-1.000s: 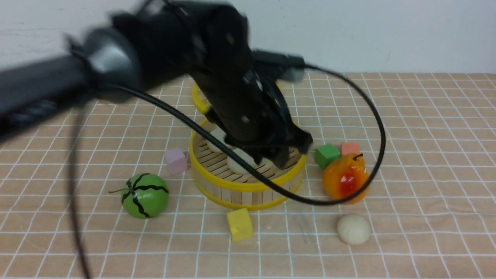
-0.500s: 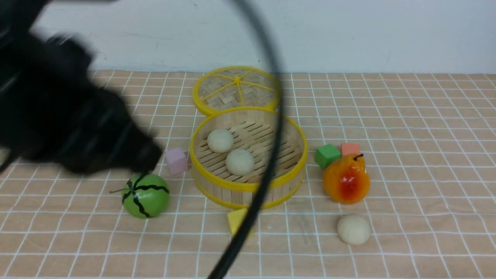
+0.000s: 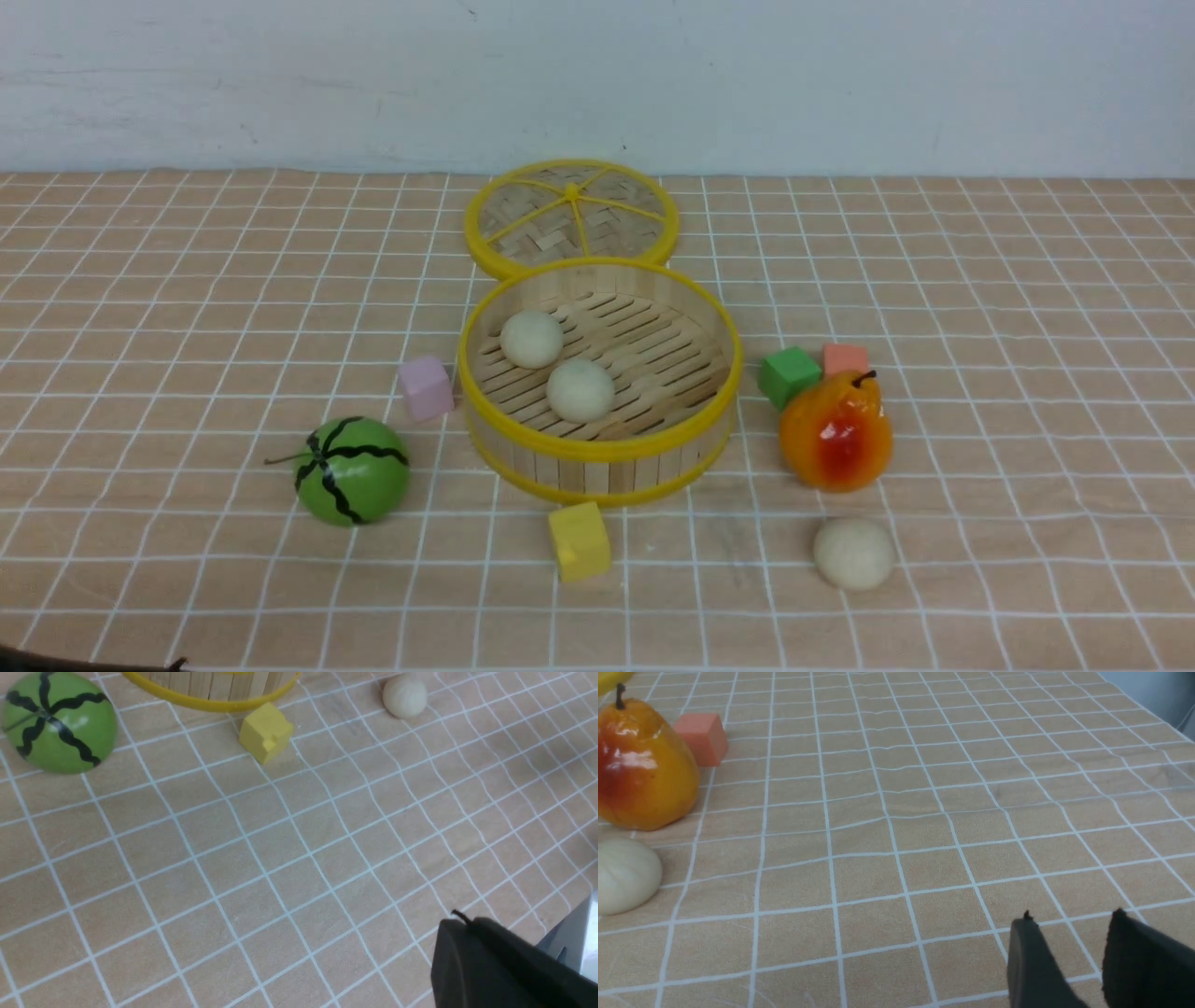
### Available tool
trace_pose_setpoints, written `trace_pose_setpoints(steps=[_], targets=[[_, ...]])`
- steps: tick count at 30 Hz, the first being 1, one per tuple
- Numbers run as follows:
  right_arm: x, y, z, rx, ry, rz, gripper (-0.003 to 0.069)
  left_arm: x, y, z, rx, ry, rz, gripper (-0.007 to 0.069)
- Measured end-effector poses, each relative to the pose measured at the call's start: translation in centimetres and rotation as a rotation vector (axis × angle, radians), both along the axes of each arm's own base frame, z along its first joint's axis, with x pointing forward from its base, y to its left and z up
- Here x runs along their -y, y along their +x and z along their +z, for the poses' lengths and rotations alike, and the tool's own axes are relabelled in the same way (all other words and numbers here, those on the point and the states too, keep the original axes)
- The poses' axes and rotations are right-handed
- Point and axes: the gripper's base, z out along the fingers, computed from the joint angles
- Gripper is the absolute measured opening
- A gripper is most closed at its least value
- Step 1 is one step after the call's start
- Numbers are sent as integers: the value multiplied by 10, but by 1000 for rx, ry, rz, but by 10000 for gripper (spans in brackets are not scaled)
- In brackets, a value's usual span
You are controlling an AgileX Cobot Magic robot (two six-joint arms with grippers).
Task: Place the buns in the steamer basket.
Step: Use the right arm to grab a steamed stuffed bun
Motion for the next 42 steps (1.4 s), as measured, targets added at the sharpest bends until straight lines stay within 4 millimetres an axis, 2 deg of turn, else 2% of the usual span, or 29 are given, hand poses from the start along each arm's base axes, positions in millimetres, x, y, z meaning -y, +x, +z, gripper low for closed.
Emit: trace_pose_setpoints(steps=[10,13,18,22,23,24,25,26,27,28,33,34,35,36,38,42], targets=[[0,0,0,0,0,0,241,0,0,-1,2,-6,1,-13],[0,0,0,0,0,0,241,0,4,-4,44,0,17,-13],[0,0,0,0,1,0,241,-14,3,-15,174,-2,100,-13],[0,0,0,0,1,0,241,-39,-11,-36,318,-62,313,-13],[0,0,0,0,1,0,241,-40,-13,-36,326,-67,314,-13],[0,0,0,0,1,0,241,-48,-19,-51,389,-72,411,-13],[0,0,0,0,1,0,241,-49,-19,-56,386,-66,428,-13],[0,0,0,0,1,0,241,-53,-23,-70,411,-63,479,-13],[0,0,0,0,1,0,241,-53,-25,-72,424,-67,486,-13],[0,0,0,0,1,0,241,-55,-27,-88,424,-57,522,-13],[0,0,0,1,1,0,241,-57,-18,-144,361,5,577,-11],[0,0,0,1,1,0,241,-58,-17,-153,348,21,578,-10],[0,0,0,1,1,0,241,-58,-17,-153,348,21,578,-10],[0,0,0,1,1,0,241,-58,-16,-167,317,36,577,-8],[0,0,0,1,1,0,241,-57,-15,-172,311,38,576,-6],[0,0,0,1,1,0,241,-57,-13,-169,359,9,581,-4]])
